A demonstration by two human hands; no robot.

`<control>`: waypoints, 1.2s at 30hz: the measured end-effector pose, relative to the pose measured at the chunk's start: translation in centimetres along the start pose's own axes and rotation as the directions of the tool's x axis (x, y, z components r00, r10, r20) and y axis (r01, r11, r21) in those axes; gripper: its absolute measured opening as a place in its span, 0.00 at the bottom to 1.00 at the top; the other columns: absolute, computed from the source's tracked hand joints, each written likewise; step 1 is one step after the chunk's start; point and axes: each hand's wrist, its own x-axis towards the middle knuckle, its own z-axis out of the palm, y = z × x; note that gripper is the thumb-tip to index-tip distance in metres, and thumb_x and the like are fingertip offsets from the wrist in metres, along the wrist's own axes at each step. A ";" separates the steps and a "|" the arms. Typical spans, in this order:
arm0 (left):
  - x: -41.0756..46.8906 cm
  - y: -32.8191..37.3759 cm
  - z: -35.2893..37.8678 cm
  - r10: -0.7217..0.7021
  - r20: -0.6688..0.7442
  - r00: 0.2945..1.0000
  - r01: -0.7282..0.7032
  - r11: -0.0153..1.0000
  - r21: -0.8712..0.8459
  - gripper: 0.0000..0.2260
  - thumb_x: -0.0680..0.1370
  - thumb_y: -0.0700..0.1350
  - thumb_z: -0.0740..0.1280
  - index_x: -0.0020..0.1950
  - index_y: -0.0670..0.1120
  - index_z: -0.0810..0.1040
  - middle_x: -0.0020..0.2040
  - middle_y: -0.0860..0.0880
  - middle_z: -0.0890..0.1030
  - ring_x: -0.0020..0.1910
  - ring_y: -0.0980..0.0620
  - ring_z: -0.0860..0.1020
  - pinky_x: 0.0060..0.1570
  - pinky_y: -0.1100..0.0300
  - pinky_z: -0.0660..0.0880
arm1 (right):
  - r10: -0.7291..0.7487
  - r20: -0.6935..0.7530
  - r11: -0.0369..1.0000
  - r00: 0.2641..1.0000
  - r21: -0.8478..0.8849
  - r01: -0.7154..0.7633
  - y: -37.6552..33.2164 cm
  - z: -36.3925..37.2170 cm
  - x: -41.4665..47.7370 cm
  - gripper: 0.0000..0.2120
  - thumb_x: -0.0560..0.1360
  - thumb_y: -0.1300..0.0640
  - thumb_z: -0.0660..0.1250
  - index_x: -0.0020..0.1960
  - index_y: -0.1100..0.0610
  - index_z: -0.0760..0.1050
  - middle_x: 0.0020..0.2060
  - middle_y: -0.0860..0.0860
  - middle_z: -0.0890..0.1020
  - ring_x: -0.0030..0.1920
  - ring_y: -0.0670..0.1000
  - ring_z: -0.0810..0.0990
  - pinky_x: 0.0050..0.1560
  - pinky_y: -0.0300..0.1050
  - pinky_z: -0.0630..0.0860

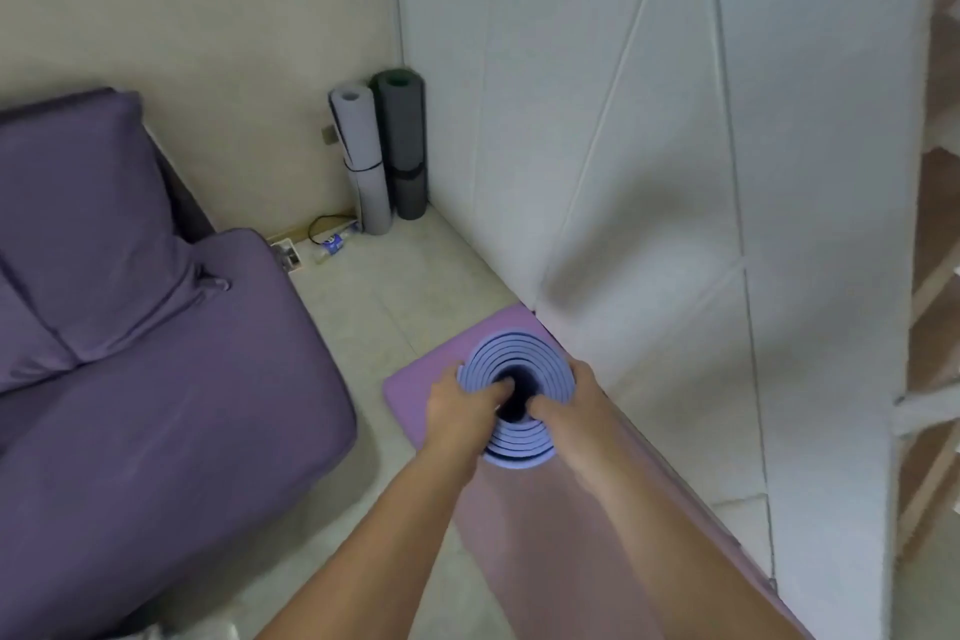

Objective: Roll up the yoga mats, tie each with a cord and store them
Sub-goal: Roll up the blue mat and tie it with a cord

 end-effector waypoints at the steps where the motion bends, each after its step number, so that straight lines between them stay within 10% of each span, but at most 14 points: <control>1: 1.2 1.4 -0.7 0.008 -0.011 1.000 -0.008 1.000 -0.003 0.13 0.69 0.44 0.76 0.52 0.48 0.80 0.46 0.47 0.85 0.45 0.47 0.84 0.46 0.50 0.82 | 0.006 0.017 1.000 1.000 -0.010 -0.006 -1.5 0.9 1.2 0.24 0.69 0.59 0.74 0.61 0.49 0.69 0.50 0.49 0.81 0.50 0.51 0.82 0.47 0.48 0.82; 5: 5.3 6.8 -2.7 0.031 -0.049 0.998 -0.033 0.999 -0.026 0.12 0.70 0.40 0.75 0.52 0.45 0.79 0.46 0.45 0.85 0.44 0.46 0.83 0.41 0.54 0.80 | -0.026 0.116 0.997 0.993 -0.071 0.034 -5.8 3.3 7.0 0.26 0.62 0.53 0.73 0.60 0.47 0.74 0.48 0.50 0.84 0.48 0.53 0.84 0.48 0.59 0.83; 13: 15.7 15.0 -5.4 0.008 -0.091 0.996 -0.011 0.999 -0.033 0.16 0.69 0.42 0.76 0.55 0.44 0.79 0.47 0.45 0.85 0.47 0.45 0.84 0.50 0.46 0.81 | -0.064 0.068 0.993 0.996 -0.093 0.070 -15.5 8.3 16.0 0.16 0.71 0.61 0.68 0.58 0.52 0.73 0.47 0.50 0.82 0.47 0.51 0.82 0.44 0.49 0.82; 27: 36.4 27.3 -11.4 -0.041 0.053 0.998 0.058 0.928 -0.368 0.18 0.71 0.52 0.77 0.57 0.47 0.79 0.51 0.45 0.85 0.46 0.45 0.84 0.35 0.55 0.81 | -0.223 0.025 0.918 0.975 -0.332 0.218 -31.4 19.1 36.6 0.13 0.70 0.64 0.67 0.54 0.56 0.74 0.44 0.50 0.80 0.46 0.53 0.79 0.44 0.45 0.75; 31: 41.4 28.6 -12.4 -0.110 0.108 0.988 0.146 0.892 -0.428 0.26 0.66 0.60 0.77 0.60 0.53 0.78 0.55 0.47 0.84 0.52 0.42 0.84 0.46 0.37 0.81 | -0.227 0.071 0.889 0.971 -0.392 0.236 -33.5 21.4 41.8 0.14 0.70 0.62 0.68 0.55 0.53 0.74 0.47 0.51 0.81 0.48 0.54 0.80 0.49 0.51 0.79; 36: 50.6 28.7 -12.2 -0.183 0.033 0.983 0.177 0.863 -0.473 0.26 0.68 0.60 0.75 0.63 0.54 0.75 0.60 0.48 0.81 0.56 0.42 0.80 0.49 0.43 0.82 | -0.191 0.162 0.848 0.968 -0.469 0.246 -34.3 24.9 51.1 0.16 0.65 0.57 0.67 0.52 0.57 0.74 0.44 0.54 0.81 0.46 0.58 0.80 0.45 0.54 0.79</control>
